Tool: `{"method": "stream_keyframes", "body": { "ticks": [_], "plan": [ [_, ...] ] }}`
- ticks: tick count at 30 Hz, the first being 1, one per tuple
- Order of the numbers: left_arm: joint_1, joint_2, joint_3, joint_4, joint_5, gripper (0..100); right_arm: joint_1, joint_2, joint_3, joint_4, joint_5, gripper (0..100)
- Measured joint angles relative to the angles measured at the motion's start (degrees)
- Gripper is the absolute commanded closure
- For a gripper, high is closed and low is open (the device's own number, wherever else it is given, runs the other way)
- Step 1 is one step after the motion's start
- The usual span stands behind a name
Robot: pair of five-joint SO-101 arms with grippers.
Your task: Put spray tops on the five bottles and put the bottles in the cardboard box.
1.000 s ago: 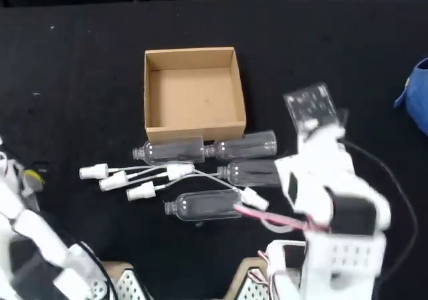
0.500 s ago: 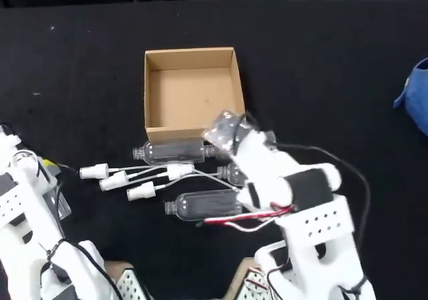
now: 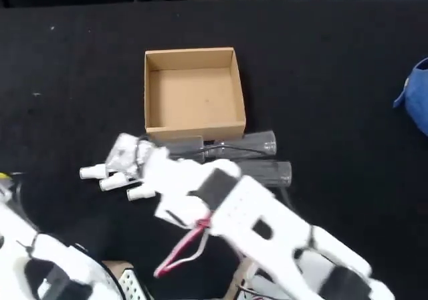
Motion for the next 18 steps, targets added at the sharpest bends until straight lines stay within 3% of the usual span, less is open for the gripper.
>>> {"method": "stream_keyframes", "body": {
  "ticks": [5,18],
  "plan": [
    [-4.48,10.81,-7.21,0.0,-0.09,97,-2.81,7.56,-2.29,-6.86,-0.09,80.4],
    [-10.64,29.89,-21.19,0.0,-0.88,97,-7.3,29.1,-9.76,-14.07,7.74,80.5]
  ]
}}
